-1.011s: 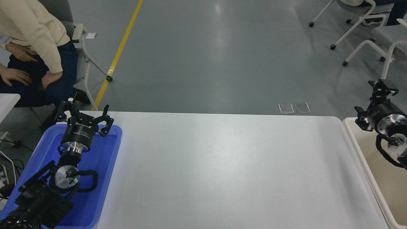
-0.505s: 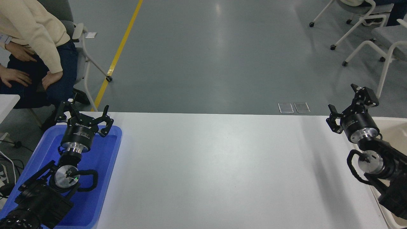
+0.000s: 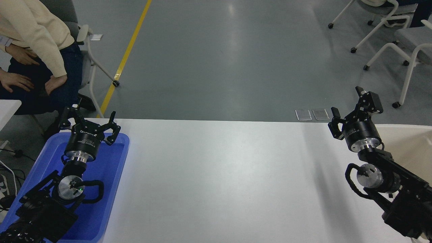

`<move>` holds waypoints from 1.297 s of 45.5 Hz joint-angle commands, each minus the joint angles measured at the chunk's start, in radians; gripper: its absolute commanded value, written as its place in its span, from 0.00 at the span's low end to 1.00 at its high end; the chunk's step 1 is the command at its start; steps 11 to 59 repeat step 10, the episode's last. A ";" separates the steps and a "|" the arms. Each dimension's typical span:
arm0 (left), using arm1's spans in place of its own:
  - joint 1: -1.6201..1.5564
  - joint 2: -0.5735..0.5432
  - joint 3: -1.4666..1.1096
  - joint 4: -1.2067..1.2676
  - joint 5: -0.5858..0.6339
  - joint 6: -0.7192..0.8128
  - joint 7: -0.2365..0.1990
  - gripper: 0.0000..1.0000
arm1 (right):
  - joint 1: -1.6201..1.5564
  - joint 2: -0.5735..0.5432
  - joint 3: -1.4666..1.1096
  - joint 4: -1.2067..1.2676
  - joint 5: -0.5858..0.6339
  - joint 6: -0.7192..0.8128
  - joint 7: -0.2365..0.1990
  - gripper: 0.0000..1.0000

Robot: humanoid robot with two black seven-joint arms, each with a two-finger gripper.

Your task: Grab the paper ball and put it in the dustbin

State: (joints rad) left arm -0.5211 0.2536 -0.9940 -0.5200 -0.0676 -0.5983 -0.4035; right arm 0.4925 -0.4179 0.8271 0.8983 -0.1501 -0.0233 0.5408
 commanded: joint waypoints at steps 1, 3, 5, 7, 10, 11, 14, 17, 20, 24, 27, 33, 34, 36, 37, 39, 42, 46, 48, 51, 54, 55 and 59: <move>0.000 0.000 0.000 0.000 0.000 0.000 0.000 1.00 | -0.006 0.001 0.000 0.011 -0.014 -0.001 0.005 1.00; 0.000 0.000 0.000 0.000 0.000 0.000 0.000 1.00 | -0.006 0.001 0.000 0.010 -0.014 -0.001 0.005 1.00; 0.000 0.000 0.000 0.000 0.000 0.000 0.000 1.00 | -0.006 0.001 -0.002 0.010 -0.016 0.000 0.005 1.00; 0.001 0.000 0.000 0.000 0.000 0.000 0.000 1.00 | -0.006 0.001 -0.002 0.011 -0.016 0.000 0.005 1.00; 0.000 0.000 0.000 0.000 0.000 0.000 0.000 1.00 | -0.006 0.001 -0.002 0.010 -0.017 0.000 0.005 1.00; 0.000 0.000 0.000 0.000 0.000 0.000 0.000 1.00 | -0.006 0.001 -0.002 0.010 -0.017 0.000 0.005 1.00; 0.000 0.000 0.000 0.000 0.000 0.000 0.000 1.00 | -0.006 0.001 -0.002 0.010 -0.017 0.000 0.005 1.00; 0.000 0.000 0.000 0.000 0.000 0.000 0.000 1.00 | -0.006 0.001 -0.002 0.010 -0.017 0.000 0.005 1.00; 0.000 0.000 0.000 0.000 0.000 0.000 0.000 1.00 | -0.006 0.001 -0.002 0.010 -0.017 0.000 0.005 1.00; 0.000 0.000 0.000 0.000 0.000 0.000 0.000 1.00 | -0.006 0.001 -0.002 0.010 -0.017 0.000 0.005 1.00; 0.000 0.000 0.000 0.000 0.000 0.000 0.000 1.00 | -0.006 0.001 -0.002 0.010 -0.017 0.000 0.005 1.00; 0.000 0.000 0.000 0.000 0.000 0.000 0.000 1.00 | -0.006 0.001 -0.002 0.010 -0.017 0.000 0.005 1.00; 0.000 0.000 0.000 0.000 0.000 0.000 0.000 1.00 | -0.006 0.001 -0.002 0.010 -0.017 0.000 0.005 1.00; 0.000 0.000 0.000 0.000 0.000 0.000 0.000 1.00 | -0.006 0.001 -0.002 0.010 -0.017 0.000 0.005 1.00; 0.000 0.000 0.000 0.000 0.000 0.000 0.000 1.00 | -0.006 0.001 -0.002 0.010 -0.017 0.000 0.005 1.00; 0.000 0.000 0.000 0.000 0.000 0.000 0.000 1.00 | -0.006 0.001 -0.002 0.010 -0.017 0.000 0.005 1.00; 0.000 0.000 0.000 0.000 0.000 0.000 0.000 1.00 | -0.006 0.001 -0.002 0.010 -0.017 0.000 0.005 1.00; 0.000 0.000 0.000 0.000 0.000 0.000 0.000 1.00 | -0.006 0.001 -0.002 0.010 -0.017 0.000 0.005 1.00; 0.000 0.000 0.000 0.000 0.000 0.000 0.000 1.00 | -0.006 0.001 -0.002 0.010 -0.017 0.000 0.005 1.00; 0.000 0.000 0.000 0.000 0.000 0.000 0.000 1.00 | -0.006 0.001 -0.002 0.010 -0.017 0.000 0.005 1.00; 0.000 0.000 0.000 0.000 0.000 0.000 0.000 1.00 | -0.006 0.001 -0.002 0.010 -0.017 0.000 0.005 1.00; 0.000 0.000 0.000 0.000 0.000 0.000 0.000 1.00 | -0.006 0.001 -0.002 0.010 -0.017 0.000 0.005 1.00; 0.000 0.000 0.000 0.000 0.000 0.000 0.000 1.00 | -0.006 0.001 -0.002 0.010 -0.017 0.000 0.005 1.00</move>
